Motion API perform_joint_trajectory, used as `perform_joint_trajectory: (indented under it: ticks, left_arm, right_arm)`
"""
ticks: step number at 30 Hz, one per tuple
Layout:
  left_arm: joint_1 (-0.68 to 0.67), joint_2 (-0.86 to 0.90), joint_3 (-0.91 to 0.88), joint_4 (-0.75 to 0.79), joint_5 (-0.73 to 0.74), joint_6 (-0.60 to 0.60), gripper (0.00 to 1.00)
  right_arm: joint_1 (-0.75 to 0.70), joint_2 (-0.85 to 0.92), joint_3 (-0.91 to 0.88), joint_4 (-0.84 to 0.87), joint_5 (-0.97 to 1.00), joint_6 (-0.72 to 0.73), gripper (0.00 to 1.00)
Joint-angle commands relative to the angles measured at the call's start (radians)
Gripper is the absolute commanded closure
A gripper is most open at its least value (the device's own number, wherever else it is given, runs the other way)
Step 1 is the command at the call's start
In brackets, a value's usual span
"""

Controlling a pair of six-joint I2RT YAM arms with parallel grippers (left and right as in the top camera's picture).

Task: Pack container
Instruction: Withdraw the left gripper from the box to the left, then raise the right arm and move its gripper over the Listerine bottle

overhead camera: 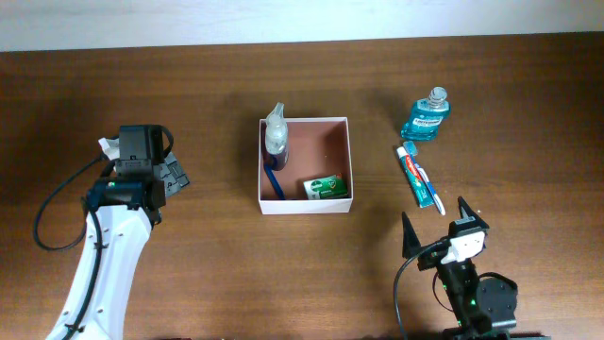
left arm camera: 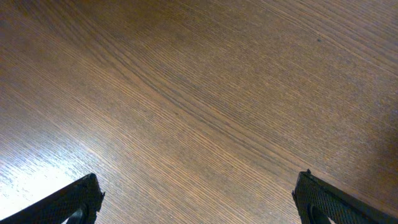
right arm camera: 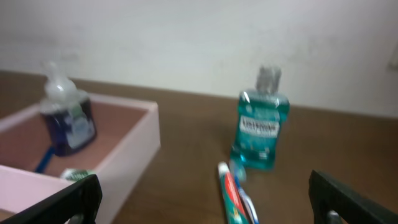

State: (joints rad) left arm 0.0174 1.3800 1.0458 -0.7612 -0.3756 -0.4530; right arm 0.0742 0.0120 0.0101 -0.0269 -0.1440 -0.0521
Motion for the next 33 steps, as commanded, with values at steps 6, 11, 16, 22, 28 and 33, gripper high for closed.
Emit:
perform_joint_trajectory:
  ticks: [6, 11, 16, 22, 28, 33]
  left_arm:
    - [0.003, -0.017, 0.022, -0.003, -0.022, 0.006, 0.01]
    - [0.003, -0.017, 0.022, -0.003, -0.022, 0.006, 0.0]
    - [0.003, -0.017, 0.022, -0.003, -0.022, 0.006, 0.01]
    - [0.003, -0.017, 0.022, -0.003, -0.022, 0.006, 0.01]
    - [0.003, -0.017, 0.022, -0.003, -0.022, 0.006, 0.01]
    - [0.003, -0.017, 0.022, -0.003, -0.022, 0.006, 0.01]
  right_arm:
    - [-0.003, -0.006, -0.005, 0.197, -0.518, 0.022, 0.01]
    - [-0.003, -0.006, -0.005, 0.313, -0.562, 0.296, 0.01]
    - [-0.003, -0.003, 0.031, 0.397, -0.518, 0.373, 0.01]
    - [-0.003, 0.09, 0.182, 0.329, -0.435, 0.401, 0.01]
    - [-0.003, 0.327, 0.4, 0.176, -0.347, 0.374, 0.01]
    - [-0.003, 0.606, 0.647, -0.029, -0.246, 0.362, 0.02]
